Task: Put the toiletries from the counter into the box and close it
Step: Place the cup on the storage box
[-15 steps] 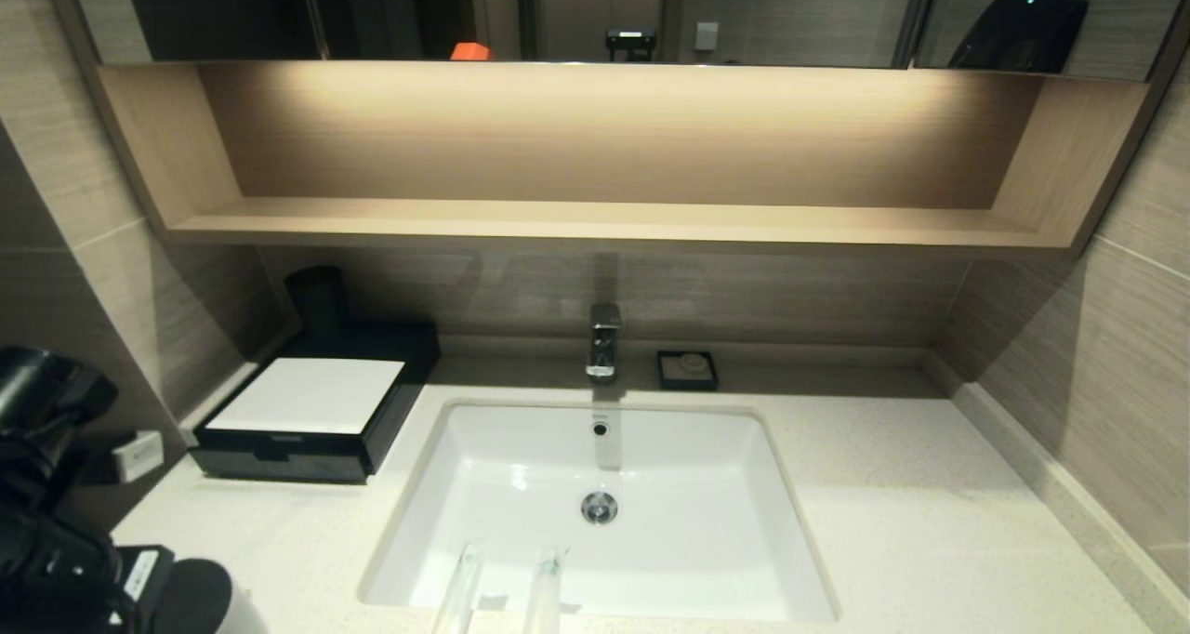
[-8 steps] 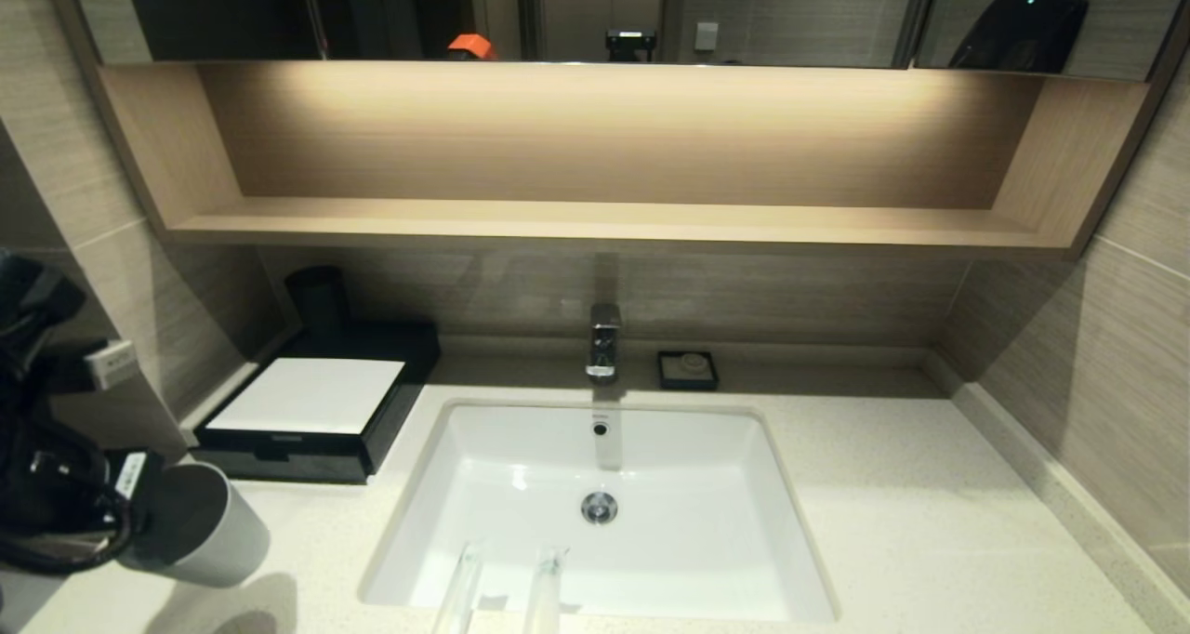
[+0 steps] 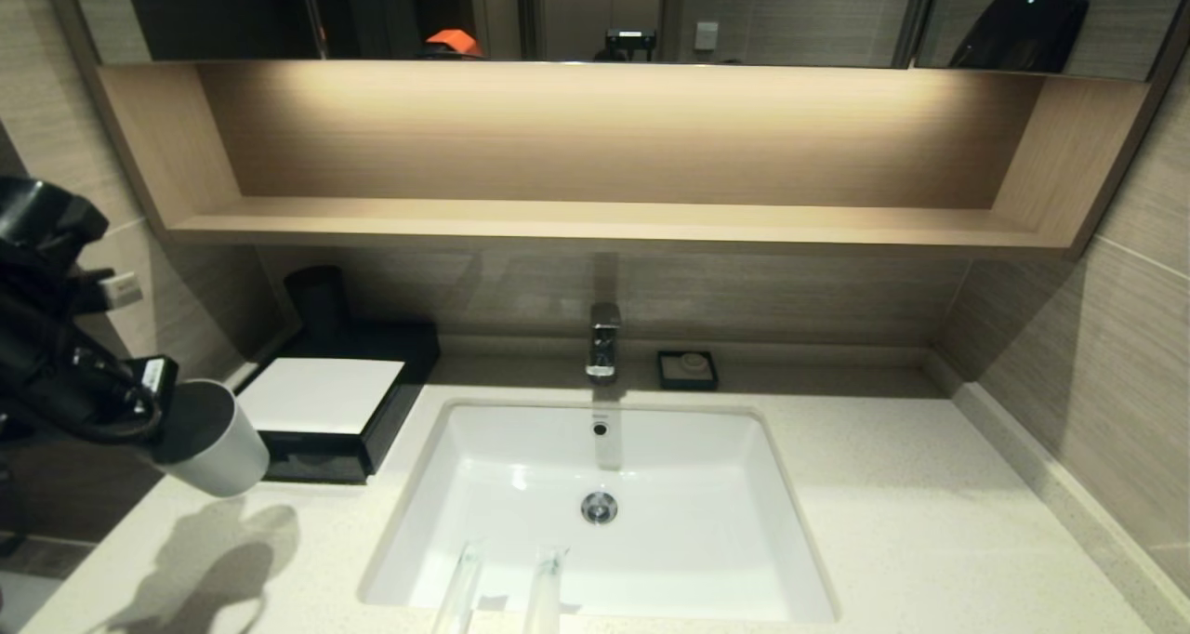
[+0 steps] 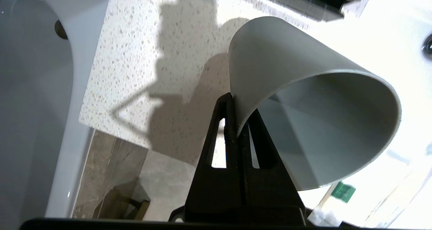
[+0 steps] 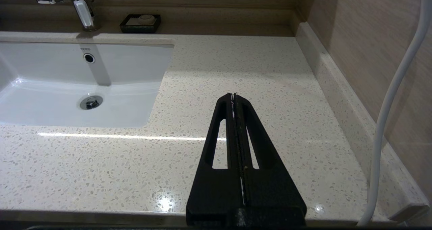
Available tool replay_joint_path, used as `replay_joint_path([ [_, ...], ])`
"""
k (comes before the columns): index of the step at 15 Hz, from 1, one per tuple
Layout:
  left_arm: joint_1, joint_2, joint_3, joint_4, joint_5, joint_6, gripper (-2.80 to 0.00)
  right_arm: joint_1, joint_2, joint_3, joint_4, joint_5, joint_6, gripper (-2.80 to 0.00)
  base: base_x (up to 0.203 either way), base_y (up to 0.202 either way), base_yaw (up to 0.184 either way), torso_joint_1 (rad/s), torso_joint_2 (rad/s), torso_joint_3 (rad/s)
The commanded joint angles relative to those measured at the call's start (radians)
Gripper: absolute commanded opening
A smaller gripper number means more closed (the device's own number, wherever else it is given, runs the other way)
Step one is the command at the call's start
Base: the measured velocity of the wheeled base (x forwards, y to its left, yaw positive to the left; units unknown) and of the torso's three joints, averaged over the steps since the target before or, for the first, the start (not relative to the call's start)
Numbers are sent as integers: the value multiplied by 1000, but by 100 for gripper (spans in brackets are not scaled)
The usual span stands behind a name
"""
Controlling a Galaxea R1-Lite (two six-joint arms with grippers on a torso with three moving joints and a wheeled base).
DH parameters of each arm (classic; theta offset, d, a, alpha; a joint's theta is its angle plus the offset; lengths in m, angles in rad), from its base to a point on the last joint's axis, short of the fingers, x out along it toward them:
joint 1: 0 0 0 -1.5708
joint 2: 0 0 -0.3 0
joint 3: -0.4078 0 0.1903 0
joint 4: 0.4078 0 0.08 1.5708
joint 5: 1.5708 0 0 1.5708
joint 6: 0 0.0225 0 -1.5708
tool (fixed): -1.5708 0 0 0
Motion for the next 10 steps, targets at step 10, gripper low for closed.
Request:
replay_joint_path([
  [10,0,214,-232,19,-1,-32,-280,0,0,0,0,0,0,-280,0,0,0,0,0,0],
])
